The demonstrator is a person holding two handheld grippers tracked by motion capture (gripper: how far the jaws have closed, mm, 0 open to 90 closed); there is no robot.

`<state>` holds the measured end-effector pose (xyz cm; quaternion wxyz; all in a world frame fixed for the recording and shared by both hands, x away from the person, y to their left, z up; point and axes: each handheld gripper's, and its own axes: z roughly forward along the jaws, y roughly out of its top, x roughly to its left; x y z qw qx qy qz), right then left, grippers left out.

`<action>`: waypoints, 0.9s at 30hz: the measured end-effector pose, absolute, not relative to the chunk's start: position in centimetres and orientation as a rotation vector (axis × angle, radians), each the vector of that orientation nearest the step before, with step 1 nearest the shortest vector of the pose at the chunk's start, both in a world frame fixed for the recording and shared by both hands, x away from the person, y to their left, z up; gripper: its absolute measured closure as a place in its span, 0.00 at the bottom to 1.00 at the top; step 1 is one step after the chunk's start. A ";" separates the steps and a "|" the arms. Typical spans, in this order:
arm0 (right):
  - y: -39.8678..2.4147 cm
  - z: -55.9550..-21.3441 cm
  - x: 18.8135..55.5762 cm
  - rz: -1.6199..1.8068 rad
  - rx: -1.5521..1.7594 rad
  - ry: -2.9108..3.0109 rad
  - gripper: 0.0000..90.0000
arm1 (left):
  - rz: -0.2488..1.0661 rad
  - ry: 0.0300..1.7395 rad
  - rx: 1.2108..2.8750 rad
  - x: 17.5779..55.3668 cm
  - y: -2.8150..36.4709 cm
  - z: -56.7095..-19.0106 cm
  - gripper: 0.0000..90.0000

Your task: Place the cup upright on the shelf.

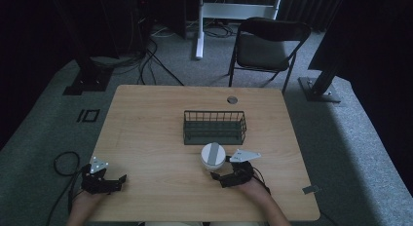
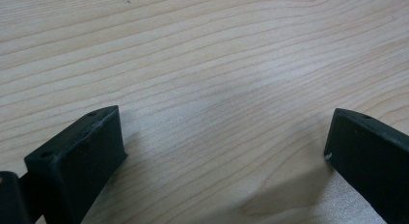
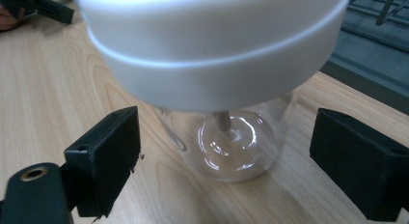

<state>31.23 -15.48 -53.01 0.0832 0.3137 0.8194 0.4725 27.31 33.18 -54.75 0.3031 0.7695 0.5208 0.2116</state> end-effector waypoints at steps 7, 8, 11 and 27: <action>-15.0 -53.3 31.6 1.433 0.986 2.403 0.12 | 0.561 1.380 2.040 27.3 33.2 -54.8 0.01; -15.0 -53.4 31.5 1.436 0.989 2.397 0.12 | 0.561 1.380 2.040 27.3 33.2 -54.8 0.01; -14.7 -53.4 31.4 1.448 0.994 2.392 0.12 | 0.561 1.380 2.040 27.3 33.2 -54.7 0.01; -12.6 -54.0 31.1 1.399 1.095 2.267 0.12 | 0.561 1.380 2.039 27.3 33.2 -54.8 0.01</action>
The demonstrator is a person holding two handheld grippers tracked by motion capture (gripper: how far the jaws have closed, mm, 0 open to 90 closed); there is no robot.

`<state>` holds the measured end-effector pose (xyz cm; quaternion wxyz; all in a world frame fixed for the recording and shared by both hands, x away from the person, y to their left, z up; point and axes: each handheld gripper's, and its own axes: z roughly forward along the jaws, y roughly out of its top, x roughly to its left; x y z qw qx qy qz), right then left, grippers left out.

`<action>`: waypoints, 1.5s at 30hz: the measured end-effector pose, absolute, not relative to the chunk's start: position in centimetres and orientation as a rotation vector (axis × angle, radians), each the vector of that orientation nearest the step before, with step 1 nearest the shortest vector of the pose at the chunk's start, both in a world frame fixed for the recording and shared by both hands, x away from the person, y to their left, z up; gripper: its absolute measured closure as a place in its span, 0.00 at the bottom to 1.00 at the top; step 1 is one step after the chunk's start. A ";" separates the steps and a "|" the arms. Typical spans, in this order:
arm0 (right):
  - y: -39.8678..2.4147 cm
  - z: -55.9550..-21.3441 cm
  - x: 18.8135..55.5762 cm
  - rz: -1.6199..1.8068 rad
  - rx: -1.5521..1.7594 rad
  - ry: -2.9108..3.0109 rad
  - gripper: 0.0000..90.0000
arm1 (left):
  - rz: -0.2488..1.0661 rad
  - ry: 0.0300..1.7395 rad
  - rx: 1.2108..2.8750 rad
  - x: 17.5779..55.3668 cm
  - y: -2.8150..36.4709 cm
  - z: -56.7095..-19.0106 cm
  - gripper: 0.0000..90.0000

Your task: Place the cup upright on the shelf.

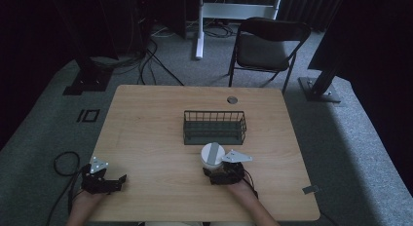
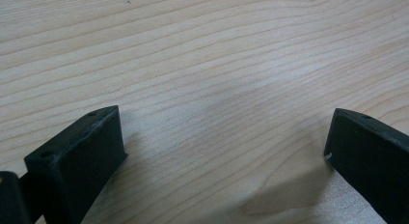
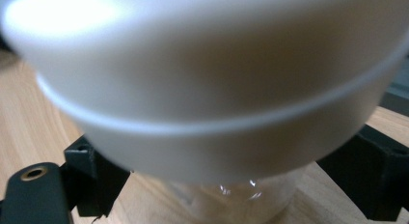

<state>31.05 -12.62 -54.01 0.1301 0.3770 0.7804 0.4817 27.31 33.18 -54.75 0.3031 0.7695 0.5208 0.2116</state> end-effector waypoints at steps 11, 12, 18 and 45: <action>-11.3 -53.9 30.8 1.346 1.091 2.187 0.12 | 0.561 1.380 2.039 27.3 33.2 -54.8 0.01; -11.4 -53.9 30.9 1.356 1.105 2.163 0.11 | 0.561 1.380 2.039 27.3 33.2 -54.8 0.01; -11.2 -53.9 30.9 1.361 1.111 2.148 0.12 | 0.561 1.380 2.039 27.3 33.2 -54.8 0.01; -10.9 -53.4 30.7 1.331 1.109 2.107 0.19 | 0.561 1.380 2.039 27.3 33.2 -54.8 0.01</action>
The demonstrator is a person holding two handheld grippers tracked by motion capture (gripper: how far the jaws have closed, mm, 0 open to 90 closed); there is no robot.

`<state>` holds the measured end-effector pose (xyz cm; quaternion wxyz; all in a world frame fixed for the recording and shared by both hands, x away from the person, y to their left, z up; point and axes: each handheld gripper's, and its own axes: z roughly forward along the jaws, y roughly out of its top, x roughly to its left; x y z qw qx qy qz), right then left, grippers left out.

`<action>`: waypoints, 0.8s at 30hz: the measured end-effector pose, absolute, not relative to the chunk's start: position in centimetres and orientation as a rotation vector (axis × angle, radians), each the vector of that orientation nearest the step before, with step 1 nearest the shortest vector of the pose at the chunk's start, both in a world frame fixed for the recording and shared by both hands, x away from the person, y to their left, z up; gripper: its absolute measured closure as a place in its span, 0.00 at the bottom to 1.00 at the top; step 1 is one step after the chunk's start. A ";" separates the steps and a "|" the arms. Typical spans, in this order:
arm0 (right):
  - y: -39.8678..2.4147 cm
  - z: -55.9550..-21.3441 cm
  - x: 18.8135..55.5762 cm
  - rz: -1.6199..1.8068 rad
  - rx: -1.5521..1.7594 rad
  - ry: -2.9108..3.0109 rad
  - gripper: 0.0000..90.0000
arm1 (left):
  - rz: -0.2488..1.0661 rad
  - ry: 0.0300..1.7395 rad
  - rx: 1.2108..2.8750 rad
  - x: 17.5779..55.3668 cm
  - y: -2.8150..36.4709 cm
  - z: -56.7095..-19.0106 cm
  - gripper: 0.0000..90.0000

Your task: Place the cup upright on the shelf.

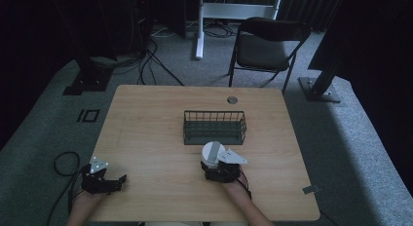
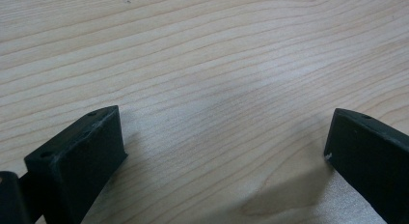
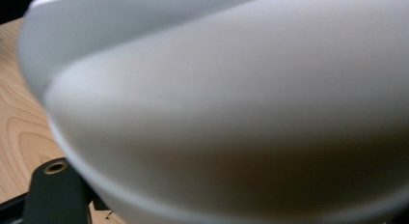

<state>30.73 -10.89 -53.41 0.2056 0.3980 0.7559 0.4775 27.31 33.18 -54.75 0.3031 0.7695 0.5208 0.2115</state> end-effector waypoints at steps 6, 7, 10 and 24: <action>-11.1 -52.7 30.7 1.343 1.095 2.100 0.19 | 0.561 1.380 2.040 27.3 33.2 -54.8 0.01; -11.2 -52.7 30.7 1.348 1.094 2.095 0.19 | 0.561 1.380 2.040 27.3 33.2 -54.8 0.01; -11.3 -52.3 30.7 1.359 1.100 2.079 0.19 | 0.561 1.380 2.040 27.3 33.2 -54.8 0.01; -11.3 -49.2 31.4 1.408 1.068 2.049 0.19 | 0.561 1.380 2.040 27.3 33.2 -54.8 0.01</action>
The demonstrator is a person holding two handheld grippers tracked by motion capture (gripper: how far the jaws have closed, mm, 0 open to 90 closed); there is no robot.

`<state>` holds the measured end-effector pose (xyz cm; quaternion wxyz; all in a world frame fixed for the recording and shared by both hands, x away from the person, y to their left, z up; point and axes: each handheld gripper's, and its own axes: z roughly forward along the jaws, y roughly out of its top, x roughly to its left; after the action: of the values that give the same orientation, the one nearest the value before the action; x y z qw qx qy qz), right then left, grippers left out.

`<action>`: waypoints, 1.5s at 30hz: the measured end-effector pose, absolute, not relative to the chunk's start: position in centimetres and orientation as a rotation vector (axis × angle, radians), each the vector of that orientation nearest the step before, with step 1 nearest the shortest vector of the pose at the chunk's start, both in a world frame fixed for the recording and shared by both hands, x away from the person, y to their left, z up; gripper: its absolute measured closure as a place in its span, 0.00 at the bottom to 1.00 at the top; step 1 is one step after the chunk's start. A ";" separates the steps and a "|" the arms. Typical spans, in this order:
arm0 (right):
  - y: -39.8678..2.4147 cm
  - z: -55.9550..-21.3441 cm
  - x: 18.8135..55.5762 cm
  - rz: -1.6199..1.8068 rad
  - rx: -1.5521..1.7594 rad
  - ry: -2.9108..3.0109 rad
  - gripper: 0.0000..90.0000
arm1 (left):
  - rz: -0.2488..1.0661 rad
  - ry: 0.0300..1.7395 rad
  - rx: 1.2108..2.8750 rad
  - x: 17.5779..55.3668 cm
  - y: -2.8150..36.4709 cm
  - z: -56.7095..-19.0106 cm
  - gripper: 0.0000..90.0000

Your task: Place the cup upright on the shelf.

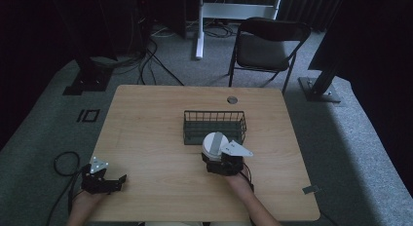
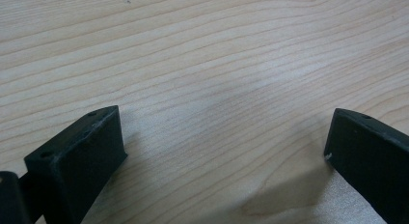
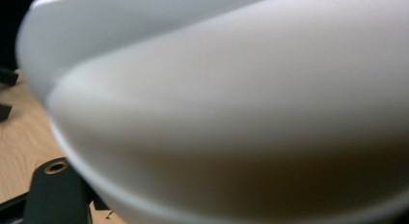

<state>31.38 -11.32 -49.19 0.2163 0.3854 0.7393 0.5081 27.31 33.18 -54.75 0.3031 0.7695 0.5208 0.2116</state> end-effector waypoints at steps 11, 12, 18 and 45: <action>-11.7 -46.4 33.1 1.422 1.078 1.993 0.19 | 0.561 1.381 2.039 27.3 33.2 -54.8 0.01; -11.7 -46.2 33.3 1.425 1.077 1.990 0.19 | 0.561 1.380 2.041 27.3 33.2 -54.7 0.01; -11.3 -44.9 34.2 1.443 1.088 1.956 0.19 | 0.561 1.380 2.040 27.3 33.2 -54.8 0.01; -9.2 -43.6 40.9 1.245 1.376 1.769 0.20 | 0.560 1.380 2.040 27.3 33.2 -54.8 0.01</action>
<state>40.86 -9.17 -43.63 0.2850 0.5145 0.6613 0.4656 27.31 33.18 -54.75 0.3031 0.7695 0.5208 0.2115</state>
